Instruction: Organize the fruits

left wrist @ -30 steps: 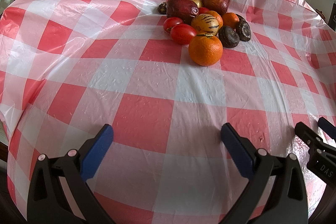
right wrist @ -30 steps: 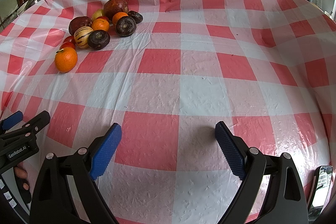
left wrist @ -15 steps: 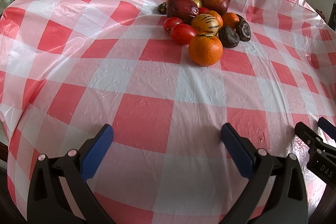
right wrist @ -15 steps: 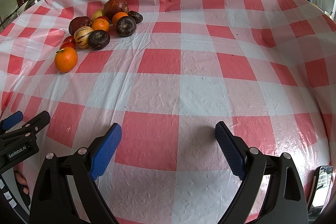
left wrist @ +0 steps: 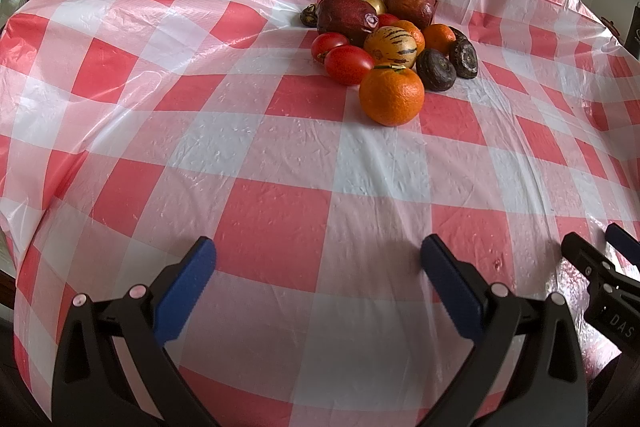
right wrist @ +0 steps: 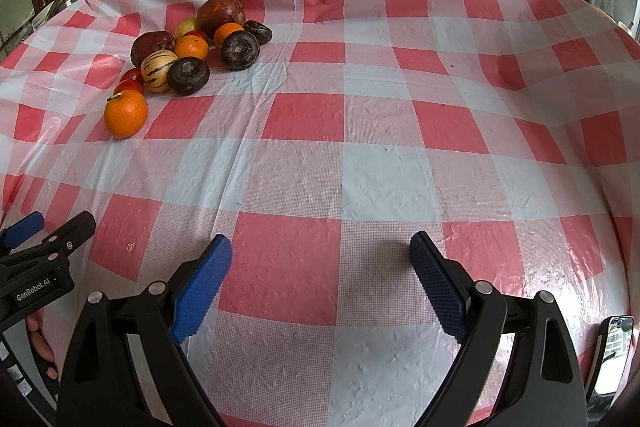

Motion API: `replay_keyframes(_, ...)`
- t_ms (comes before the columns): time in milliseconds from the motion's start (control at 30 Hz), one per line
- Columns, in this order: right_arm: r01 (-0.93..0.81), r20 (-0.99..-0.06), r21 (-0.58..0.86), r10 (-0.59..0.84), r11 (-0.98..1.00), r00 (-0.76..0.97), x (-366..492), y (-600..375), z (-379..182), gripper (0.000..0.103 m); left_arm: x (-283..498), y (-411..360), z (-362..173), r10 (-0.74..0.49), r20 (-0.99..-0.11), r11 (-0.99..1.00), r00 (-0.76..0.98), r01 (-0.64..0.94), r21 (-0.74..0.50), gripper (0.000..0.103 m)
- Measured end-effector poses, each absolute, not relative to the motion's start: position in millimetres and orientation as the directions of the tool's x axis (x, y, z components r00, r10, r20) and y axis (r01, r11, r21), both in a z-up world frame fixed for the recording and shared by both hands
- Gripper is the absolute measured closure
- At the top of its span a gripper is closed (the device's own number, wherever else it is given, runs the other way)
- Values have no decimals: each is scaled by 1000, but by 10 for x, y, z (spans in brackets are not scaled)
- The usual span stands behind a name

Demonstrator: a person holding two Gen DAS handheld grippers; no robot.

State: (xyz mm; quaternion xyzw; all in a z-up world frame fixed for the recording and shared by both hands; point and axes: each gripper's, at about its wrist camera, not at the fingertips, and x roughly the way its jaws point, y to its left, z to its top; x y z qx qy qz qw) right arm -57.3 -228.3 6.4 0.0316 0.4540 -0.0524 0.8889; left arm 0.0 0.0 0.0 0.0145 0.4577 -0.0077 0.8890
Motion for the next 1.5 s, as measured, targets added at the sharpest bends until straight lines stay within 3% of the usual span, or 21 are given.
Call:
replay_keyframes(567, 100, -813, 7, -53, 995, 580, -540, -2267, 54, 15, 52, 25, 32, -27, -825, 999, 564, 35, -9, 1)
replay_keyframes(667, 89, -813, 8, -45, 996, 581, -584, -2290, 65, 16, 157, -21, 69, -86, -816, 996, 572, 57, -65, 1)
replay_keyframes(900, 76, -808, 28, -23, 997, 588, -597, -2306, 59, 15, 581, -372, 119, -91, -784, 995, 614, 92, -44, 2)
replay_keyframes(1167, 80, -800, 66, 5, 995, 600, -609, -2353, 73, 15, 909, -445, 74, -64, -798, 998, 599, 58, -37, 44)
replay_keyframes(1200, 80, -800, 67, 6, 995, 600, -610, -2354, 74, 16, 901, -430, 76, -82, -793, 996, 604, 70, -50, 58)
replay_keyframes(1500, -11, -787, 149, 125, 989, 604, -388, -2342, 101, 16, 349, 209, 178, -106, -728, 988, 677, -8, -152, 57)
